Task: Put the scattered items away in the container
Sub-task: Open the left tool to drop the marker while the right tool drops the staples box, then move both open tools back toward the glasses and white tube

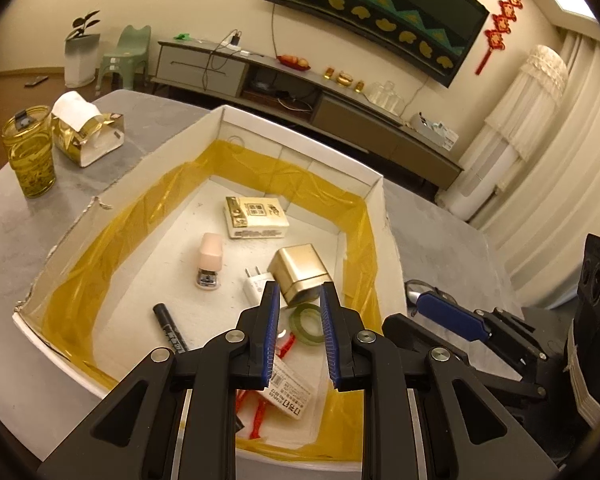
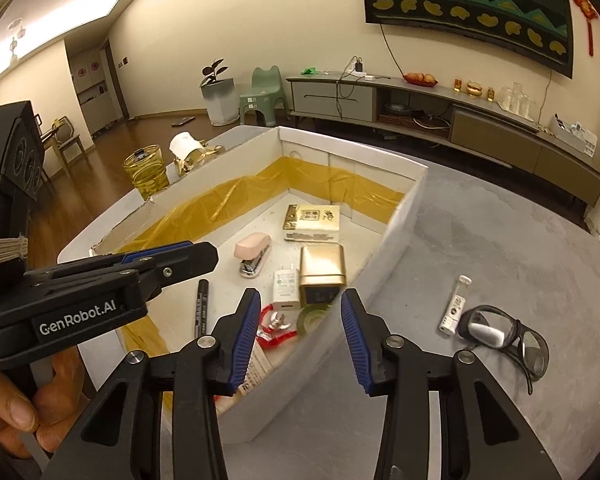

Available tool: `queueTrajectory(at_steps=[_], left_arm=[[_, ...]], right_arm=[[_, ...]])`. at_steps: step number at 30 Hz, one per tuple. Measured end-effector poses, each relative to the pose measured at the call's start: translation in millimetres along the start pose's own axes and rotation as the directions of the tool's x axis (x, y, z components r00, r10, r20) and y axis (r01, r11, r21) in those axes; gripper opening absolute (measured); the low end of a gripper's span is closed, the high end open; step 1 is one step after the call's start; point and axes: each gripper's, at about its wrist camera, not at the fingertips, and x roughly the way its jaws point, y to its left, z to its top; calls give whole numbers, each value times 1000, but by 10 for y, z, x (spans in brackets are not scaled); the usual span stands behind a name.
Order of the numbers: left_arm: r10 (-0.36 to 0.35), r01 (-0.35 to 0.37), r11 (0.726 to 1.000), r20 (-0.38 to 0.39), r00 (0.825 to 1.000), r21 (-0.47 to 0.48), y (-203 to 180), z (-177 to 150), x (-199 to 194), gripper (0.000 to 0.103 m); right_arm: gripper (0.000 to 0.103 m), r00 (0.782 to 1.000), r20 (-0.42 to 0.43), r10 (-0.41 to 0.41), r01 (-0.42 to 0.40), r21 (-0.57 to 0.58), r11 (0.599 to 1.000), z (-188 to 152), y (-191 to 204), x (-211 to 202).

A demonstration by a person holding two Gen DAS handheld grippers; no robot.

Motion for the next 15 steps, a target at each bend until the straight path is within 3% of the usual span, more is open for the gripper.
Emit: queueTrajectory(at_steps=[11, 15], left_arm=[[-4, 8, 993, -38, 999, 114, -526, -170, 221, 22], [54, -49, 983, -25, 998, 176, -690, -235, 319, 22]], right_arm=[[48, 999, -36, 12, -6, 170, 985, -140, -690, -84], [50, 998, -67, 17, -2, 218, 976, -228, -909, -51]])
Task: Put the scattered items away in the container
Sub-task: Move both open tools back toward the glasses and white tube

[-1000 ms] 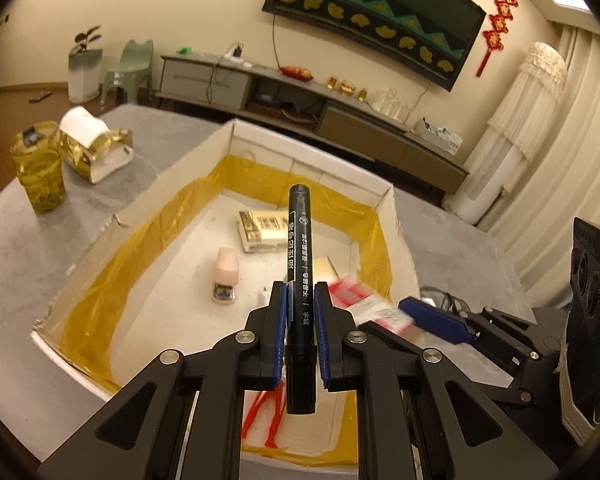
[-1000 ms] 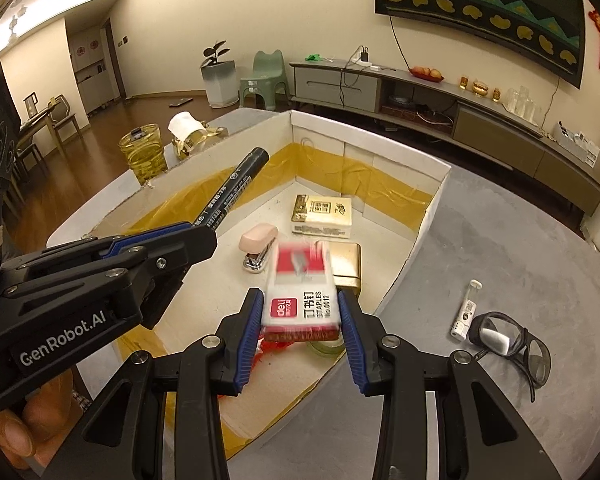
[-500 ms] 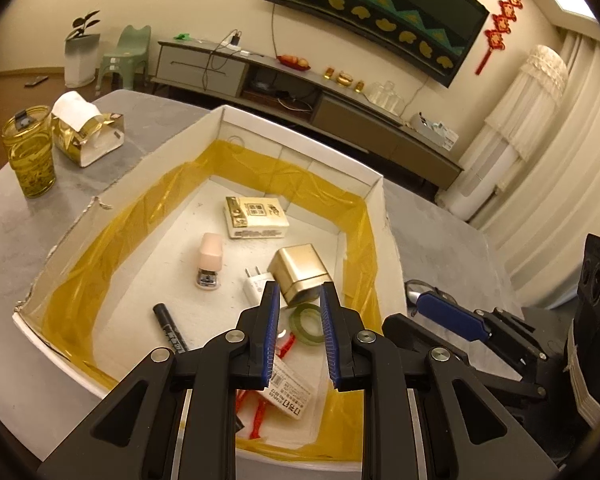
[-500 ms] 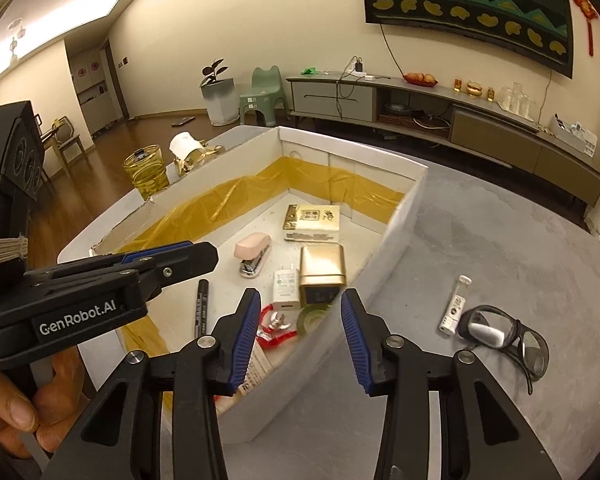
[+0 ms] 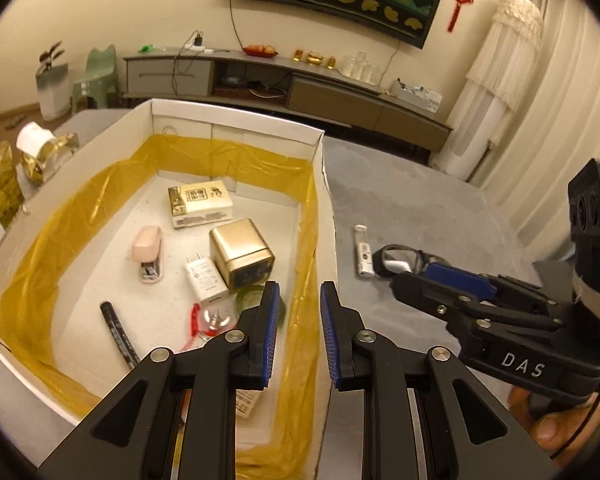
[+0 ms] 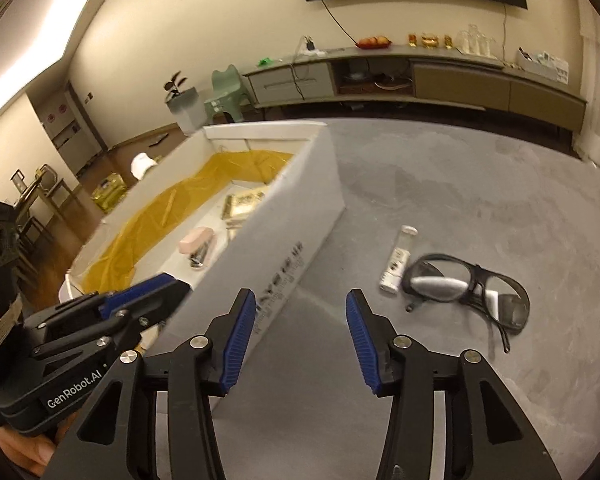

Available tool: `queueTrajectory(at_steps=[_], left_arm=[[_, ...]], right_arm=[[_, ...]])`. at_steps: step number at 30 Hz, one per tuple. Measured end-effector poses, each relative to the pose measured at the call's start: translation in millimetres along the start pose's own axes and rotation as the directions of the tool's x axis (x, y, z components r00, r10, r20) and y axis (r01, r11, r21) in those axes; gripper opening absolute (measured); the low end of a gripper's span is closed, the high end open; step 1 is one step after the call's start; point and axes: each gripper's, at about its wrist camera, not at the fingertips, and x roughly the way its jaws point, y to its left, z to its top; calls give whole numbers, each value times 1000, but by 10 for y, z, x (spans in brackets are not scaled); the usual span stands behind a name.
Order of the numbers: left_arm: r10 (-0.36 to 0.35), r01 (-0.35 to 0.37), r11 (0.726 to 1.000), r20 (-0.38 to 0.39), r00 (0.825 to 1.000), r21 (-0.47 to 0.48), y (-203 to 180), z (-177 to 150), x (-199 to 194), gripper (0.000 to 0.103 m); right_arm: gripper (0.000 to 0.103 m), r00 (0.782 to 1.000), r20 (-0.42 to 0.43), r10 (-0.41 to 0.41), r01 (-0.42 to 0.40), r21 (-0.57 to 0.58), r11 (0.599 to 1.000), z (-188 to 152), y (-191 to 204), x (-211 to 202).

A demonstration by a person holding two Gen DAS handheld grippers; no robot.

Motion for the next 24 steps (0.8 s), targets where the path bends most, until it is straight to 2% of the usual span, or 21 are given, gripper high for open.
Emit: queueTrajectory(at_steps=[5, 8, 11, 13, 20, 22, 23, 24], left_arm=[[23, -24, 1000, 25, 999, 6, -53, 23, 5, 22], [57, -59, 998, 77, 995, 30, -95, 43, -76, 22], [100, -113, 990, 148, 984, 83, -198, 56, -191, 22], [98, -117, 987, 168, 981, 108, -252, 61, -223, 22], [67, -83, 989, 131, 989, 120, -309, 75, -102, 22], [62, -78, 990, 129, 990, 120, -326, 78, -92, 22], [59, -75, 990, 132, 990, 120, -337, 80, -91, 22], [54, -70, 990, 135, 989, 118, -345, 84, -99, 22]], right_arm=[[54, 999, -41, 3, -1, 50, 999, -69, -243, 87], [57, 999, -44, -9, 12, 74, 997, -106, -394, 151], [60, 998, -49, -49, 54, 101, 993, -160, -598, 240], [60, 996, -54, -75, 81, 125, 989, -195, -763, 294], [59, 988, -78, -133, 143, 137, 980, -234, -1146, 501], [43, 985, -100, -141, 151, 105, 983, -228, -1147, 588], [29, 983, -108, -150, 159, 80, 984, -234, -1108, 625], [26, 980, -115, -160, 167, 55, 984, -239, -1068, 659]])
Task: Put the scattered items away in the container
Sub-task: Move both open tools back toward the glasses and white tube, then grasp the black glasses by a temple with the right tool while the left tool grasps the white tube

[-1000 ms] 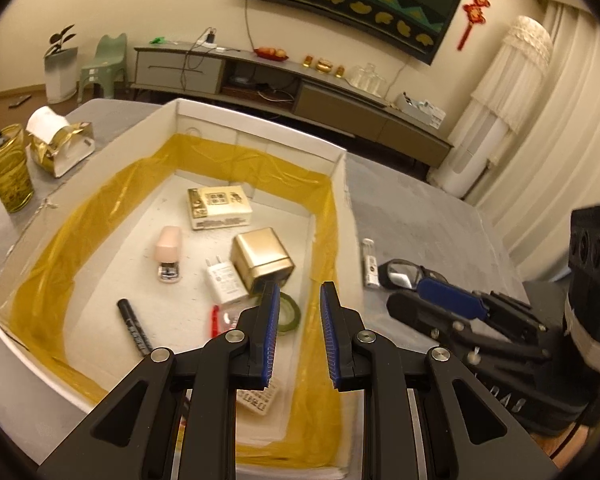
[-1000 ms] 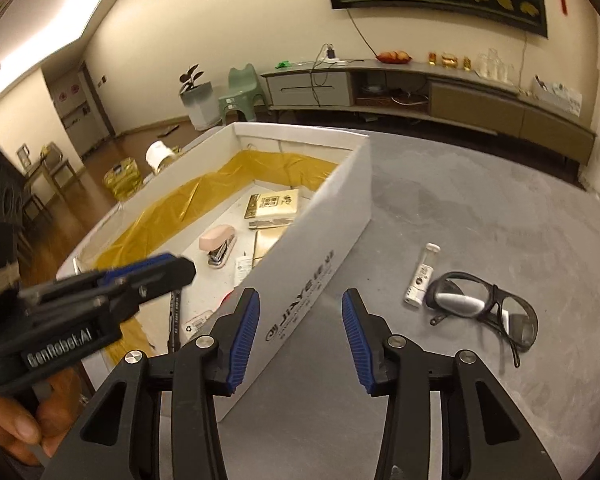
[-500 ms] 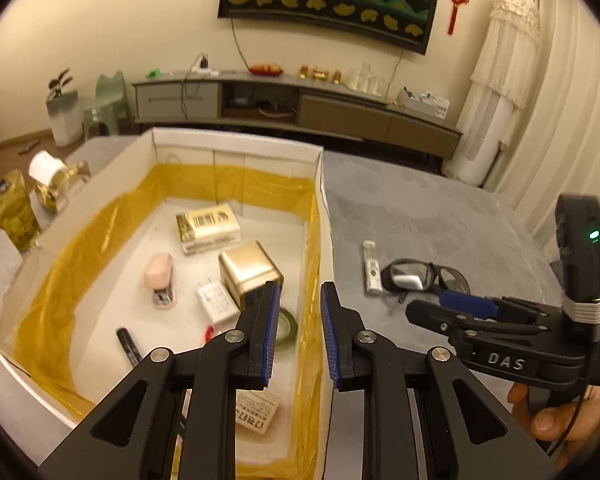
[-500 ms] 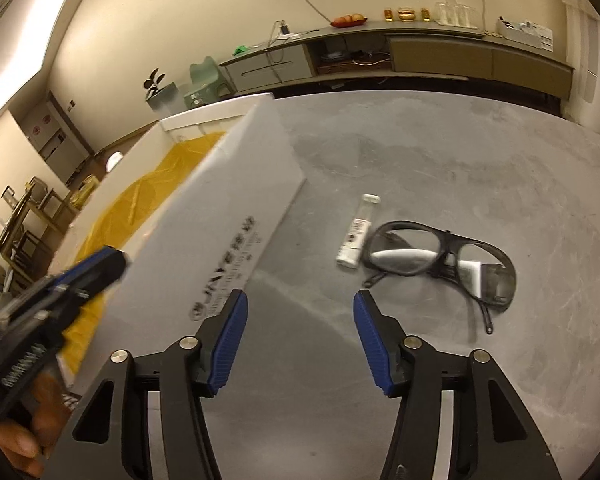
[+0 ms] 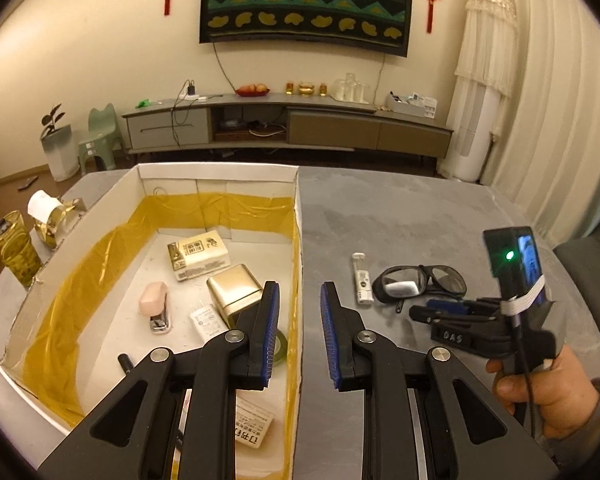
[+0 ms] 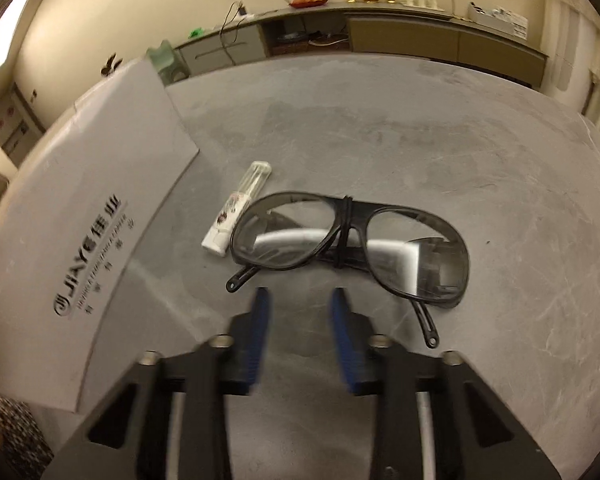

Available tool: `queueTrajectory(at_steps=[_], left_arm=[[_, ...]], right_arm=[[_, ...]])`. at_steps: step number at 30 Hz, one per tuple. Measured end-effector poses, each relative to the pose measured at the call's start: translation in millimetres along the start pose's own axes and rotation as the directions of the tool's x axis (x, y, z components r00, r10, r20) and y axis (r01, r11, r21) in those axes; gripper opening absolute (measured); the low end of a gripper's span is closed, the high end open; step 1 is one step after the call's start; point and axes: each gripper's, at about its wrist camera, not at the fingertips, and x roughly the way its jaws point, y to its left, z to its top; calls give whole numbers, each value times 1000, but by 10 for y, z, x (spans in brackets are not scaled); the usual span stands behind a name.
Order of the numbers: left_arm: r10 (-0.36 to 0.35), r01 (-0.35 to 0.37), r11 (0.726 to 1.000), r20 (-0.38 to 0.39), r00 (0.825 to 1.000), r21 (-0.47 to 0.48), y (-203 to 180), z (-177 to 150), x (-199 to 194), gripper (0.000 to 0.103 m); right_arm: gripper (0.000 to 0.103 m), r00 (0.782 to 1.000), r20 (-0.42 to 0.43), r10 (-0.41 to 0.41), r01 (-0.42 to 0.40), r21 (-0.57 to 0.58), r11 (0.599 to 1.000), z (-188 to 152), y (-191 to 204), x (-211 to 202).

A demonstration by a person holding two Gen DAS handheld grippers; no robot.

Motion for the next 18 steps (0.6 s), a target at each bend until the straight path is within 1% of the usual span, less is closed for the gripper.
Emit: queueTrajectory(at_steps=[1, 4, 6, 8, 10, 11, 12, 13, 14, 15, 18], left_arm=[[-6, 6, 1000, 5, 1000, -3, -5, 6, -12, 22], [-46, 46, 999, 25, 999, -3, -52, 27, -75, 22], [-86, 85, 996, 35, 996, 17, -137, 24, -118, 22], [-114, 112, 993, 41, 993, 41, -227, 17, -144, 22], [-148, 146, 987, 35, 988, 65, -336, -1, -146, 23], [-163, 161, 984, 28, 986, 71, -384, -14, -136, 24], [-179, 177, 981, 16, 984, 76, -436, -30, -115, 25], [-189, 188, 979, 0, 982, 78, -482, -45, -75, 25], [-196, 197, 977, -16, 980, 80, -524, -58, -30, 25], [-204, 206, 975, -32, 979, 82, -566, -71, 15, 26], [-223, 231, 970, -87, 971, 82, -670, -101, 186, 28]], right_arm=[[26, 1000, 5, -2, 2, -20, 1000, -7, 55, -18], [25, 998, 2, 60, -60, -52, 997, -28, 187, -106], [25, 990, 6, 138, -138, -36, 990, -26, 201, -207], [25, 988, 27, 152, -152, -23, 988, -1, 139, -312], [28, 990, 65, 124, -124, -12, 992, 34, 27, -389], [39, 993, 90, 82, -82, -4, 997, 52, -55, -410], [60, 993, 114, 40, -41, 5, 999, 69, -137, -430], [68, 991, 136, -2, 0, 16, 1000, 81, -219, -430], [73, 989, 144, -34, 31, 28, 999, 95, -299, -403], [73, 986, 150, -66, 60, 39, 997, 109, -378, -374], [73, 991, 97, -89, 85, 48, 995, 143, -528, -176]])
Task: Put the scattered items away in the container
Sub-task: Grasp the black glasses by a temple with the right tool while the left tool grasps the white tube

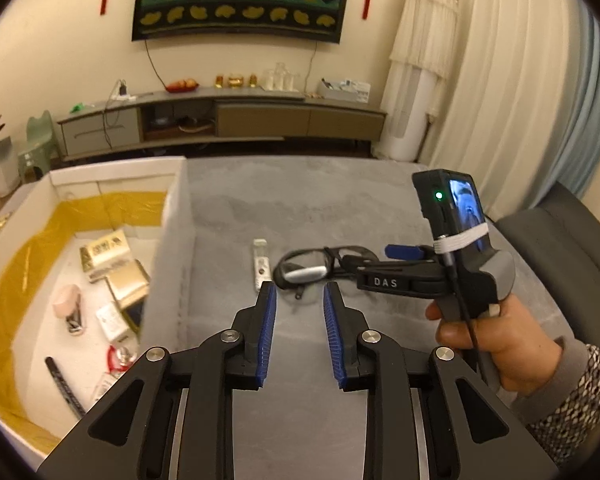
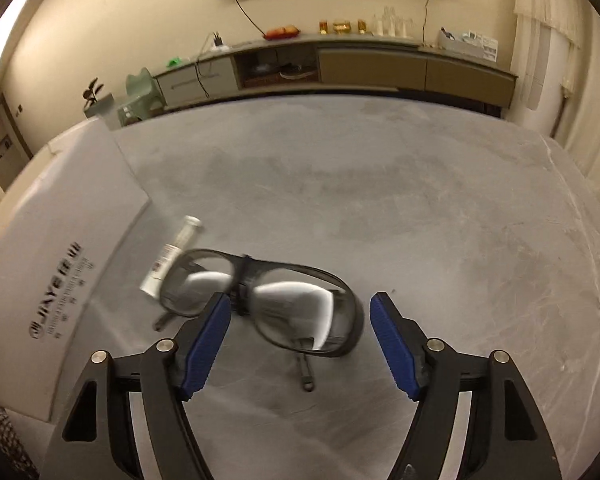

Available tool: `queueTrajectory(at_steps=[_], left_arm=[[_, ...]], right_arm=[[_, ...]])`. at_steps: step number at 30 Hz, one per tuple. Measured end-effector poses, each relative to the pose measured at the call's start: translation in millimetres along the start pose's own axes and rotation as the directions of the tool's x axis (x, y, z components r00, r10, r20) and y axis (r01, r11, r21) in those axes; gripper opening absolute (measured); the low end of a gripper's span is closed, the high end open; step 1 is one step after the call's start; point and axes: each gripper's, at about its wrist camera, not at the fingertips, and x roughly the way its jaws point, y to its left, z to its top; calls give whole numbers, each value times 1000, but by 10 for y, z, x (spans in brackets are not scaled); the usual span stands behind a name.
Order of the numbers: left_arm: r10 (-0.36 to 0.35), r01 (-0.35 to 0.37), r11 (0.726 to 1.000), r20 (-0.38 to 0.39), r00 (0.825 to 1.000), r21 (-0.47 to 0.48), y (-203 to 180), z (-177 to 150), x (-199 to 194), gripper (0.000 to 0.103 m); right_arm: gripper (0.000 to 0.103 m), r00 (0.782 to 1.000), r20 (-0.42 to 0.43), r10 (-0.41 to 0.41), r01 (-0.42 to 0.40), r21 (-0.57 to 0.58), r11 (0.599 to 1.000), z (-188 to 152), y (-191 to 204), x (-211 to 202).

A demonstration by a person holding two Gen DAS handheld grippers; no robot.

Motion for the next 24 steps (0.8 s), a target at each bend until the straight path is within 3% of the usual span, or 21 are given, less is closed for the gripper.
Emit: queueTrajectory(at_steps=[2, 5, 6, 8, 9, 11, 12, 14, 17, 20, 24], left_arm=[[-13, 13, 1000, -39, 999, -1, -25, -4, 146, 30], [5, -3, 1000, -85, 996, 26, -80, -4, 360, 30], [14, -11, 999, -96, 995, 36, -97, 19, 435, 30], [36, -30, 998, -113, 993, 56, -131, 86, 585, 30], [48, -40, 997, -121, 992, 66, -148, 119, 660, 30], [69, -63, 997, -144, 987, 48, -120, 167, 818, 30], [79, -75, 997, -157, 984, 36, -101, 190, 898, 30], [95, -107, 993, -183, 978, -56, 5, 211, 1028, 30], [127, -150, 981, -176, 976, -125, 84, 215, 1051, 30], [214, -226, 972, -146, 966, -67, 53, 183, 1023, 31], [151, -175, 980, -222, 963, -94, 22, 88, 1229, 31]], right_arm=[[66, 998, -53, 23, -22, 15, 1000, -18, -41, 119], [62, 990, -123, 66, -63, 31, 998, -26, -2, 89], [61, 973, -164, 164, -153, 82, 985, -49, -17, 64], [61, 888, -227, 399, -366, 174, 914, -111, 5, -22], [61, 893, -222, 391, -370, 132, 920, -121, 46, -105], [65, 960, -168, 223, -232, -39, 972, -126, 129, -271], [72, 974, -147, 172, -184, -77, 980, -104, 137, -274], [75, 992, -98, 75, -89, -147, 985, -59, 152, -281], [75, 983, -78, 165, -174, -124, 977, 50, 207, -208], [75, 975, -83, 207, -217, -131, 967, 34, 270, -90], [75, 971, -127, 201, -218, -139, 966, -54, 342, 26]])
